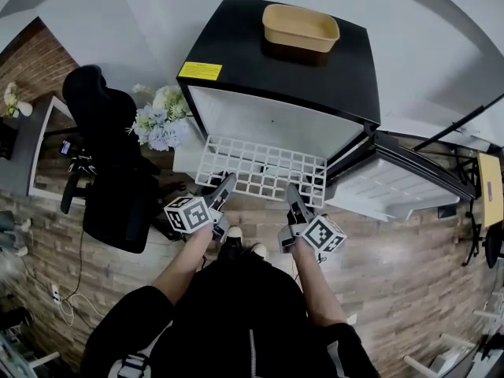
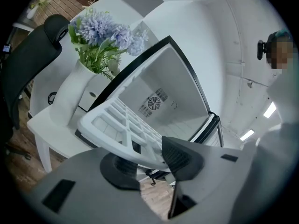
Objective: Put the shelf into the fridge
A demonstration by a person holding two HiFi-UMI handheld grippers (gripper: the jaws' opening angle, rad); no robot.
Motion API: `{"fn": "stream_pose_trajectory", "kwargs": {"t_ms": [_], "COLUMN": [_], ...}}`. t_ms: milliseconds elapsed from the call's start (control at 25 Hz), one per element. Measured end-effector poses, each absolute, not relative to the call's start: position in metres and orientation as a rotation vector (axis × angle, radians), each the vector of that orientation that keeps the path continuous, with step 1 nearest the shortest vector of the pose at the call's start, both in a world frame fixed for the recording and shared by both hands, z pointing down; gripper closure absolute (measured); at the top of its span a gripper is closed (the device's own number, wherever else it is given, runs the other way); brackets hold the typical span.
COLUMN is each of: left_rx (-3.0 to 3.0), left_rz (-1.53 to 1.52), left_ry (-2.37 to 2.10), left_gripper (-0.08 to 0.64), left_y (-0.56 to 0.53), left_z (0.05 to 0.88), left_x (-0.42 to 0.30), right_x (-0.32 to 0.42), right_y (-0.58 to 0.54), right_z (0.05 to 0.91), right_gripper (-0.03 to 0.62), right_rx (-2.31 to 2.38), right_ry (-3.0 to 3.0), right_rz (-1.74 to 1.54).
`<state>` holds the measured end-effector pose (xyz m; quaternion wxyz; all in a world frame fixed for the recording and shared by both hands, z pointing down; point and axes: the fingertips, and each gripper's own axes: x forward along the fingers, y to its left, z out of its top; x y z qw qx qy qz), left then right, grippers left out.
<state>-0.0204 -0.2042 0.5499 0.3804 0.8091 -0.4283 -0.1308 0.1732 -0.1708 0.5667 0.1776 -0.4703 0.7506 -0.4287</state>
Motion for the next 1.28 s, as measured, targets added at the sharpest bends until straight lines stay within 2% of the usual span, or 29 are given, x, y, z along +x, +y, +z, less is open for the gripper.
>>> {"fn": "stream_pose_trajectory", "kwargs": {"t_ms": [1280], "left_rx": [2.055], "left_rz": [-0.328], "left_ry": [-1.023], "left_gripper": [0.402], "left_y": [-0.241], "left_z": [0.562], "left_x": [-0.020], "right_x": [0.174], "right_y": [-0.199], "right_z": [0.577], "right_gripper": [0.469], "right_rx": [-1.393], "right_ry": [2.107], "right_rz": [-1.215]}}
